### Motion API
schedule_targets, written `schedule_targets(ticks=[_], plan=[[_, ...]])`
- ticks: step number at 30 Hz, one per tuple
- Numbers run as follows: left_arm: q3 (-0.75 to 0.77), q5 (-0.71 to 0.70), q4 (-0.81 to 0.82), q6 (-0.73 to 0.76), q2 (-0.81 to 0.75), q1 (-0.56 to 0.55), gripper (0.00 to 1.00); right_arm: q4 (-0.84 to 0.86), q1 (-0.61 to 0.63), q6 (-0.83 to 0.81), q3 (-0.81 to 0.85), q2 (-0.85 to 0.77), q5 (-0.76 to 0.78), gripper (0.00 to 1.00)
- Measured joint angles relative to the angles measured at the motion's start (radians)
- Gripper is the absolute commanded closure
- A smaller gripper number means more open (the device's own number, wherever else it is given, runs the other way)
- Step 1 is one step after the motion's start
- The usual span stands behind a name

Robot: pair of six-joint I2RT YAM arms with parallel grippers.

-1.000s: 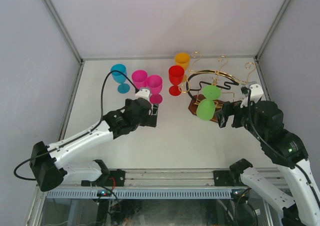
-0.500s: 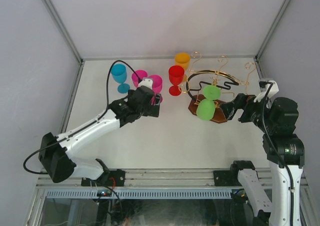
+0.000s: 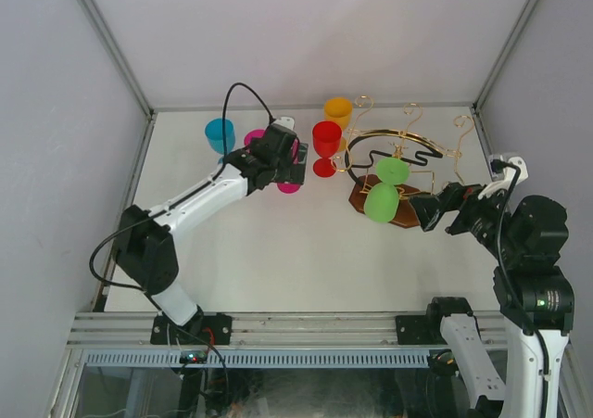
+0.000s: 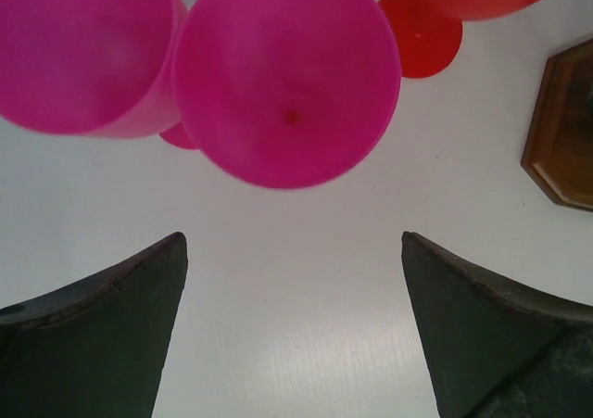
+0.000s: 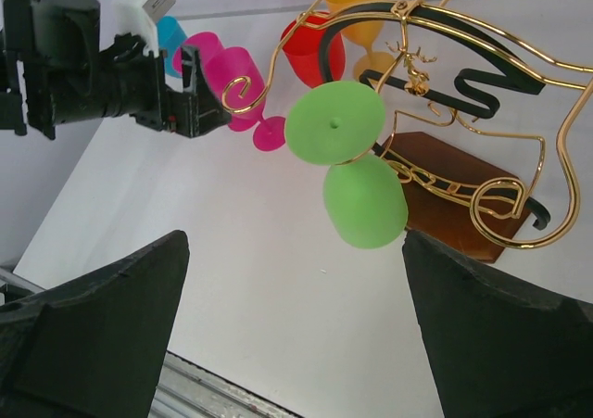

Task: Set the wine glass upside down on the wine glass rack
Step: Pick up the wine glass at the center of the board.

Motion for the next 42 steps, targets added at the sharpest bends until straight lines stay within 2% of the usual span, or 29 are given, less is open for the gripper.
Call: schedule_targets(ticks=[8, 22, 25, 31, 37, 42], plan=[[0.116, 0.003, 0.002, 0.008, 0.131, 0.017, 0.0, -0.019, 0.02, -0.019, 0.0, -0.005, 0.015, 0.01], [0.274, -0.097, -0.019, 0.0, 0.274, 0.038, 0.0, -0.039, 0.047, -0.043, 0.0, -0.005, 0.019, 0.01], [0.292, -0.097, -0.021, 0.0, 0.286, 0.043, 0.06, -0.043, 0.049, -0.046, 0.0, -0.005, 0.019, 0.01], [0.296, -0.092, -0.019, 0.0, 0.289, 0.046, 0.26, -0.044, 0.054, -0.055, 0.0, -0.005, 0.019, 0.01], [0.277, -0.076, 0.013, 0.009, 0.281, 0.046, 0.3, -0.044, 0.061, -0.067, 0.0, -0.005, 0.034, 0.01], [0.154, -0.043, 0.076, 0.009, 0.187, 0.036, 0.31, -0.042, 0.092, -0.089, 0.0, -0.007, 0.04, 0.0]])
